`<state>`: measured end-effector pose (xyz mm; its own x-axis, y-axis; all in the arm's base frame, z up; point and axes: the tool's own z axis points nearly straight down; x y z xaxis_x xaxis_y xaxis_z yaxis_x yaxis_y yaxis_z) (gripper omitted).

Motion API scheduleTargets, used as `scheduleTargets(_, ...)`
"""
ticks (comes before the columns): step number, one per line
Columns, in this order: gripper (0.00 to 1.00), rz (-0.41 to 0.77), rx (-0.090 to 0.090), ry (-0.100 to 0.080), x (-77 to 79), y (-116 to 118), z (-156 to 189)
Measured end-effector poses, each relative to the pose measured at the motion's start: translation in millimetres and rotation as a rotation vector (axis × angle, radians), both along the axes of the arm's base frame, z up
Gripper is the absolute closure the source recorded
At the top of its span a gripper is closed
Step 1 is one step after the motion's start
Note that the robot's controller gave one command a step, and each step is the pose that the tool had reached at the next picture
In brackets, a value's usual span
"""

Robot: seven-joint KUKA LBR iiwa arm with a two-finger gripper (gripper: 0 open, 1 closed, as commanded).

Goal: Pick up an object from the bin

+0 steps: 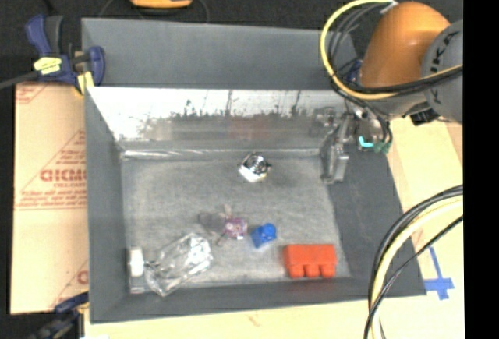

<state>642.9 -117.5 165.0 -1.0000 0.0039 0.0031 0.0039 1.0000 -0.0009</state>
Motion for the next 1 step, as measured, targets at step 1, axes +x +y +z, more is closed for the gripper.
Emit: scheduleTargets(1,0.0,-0.153,0.004,-0.004,-14.8,124.0,-96.7)
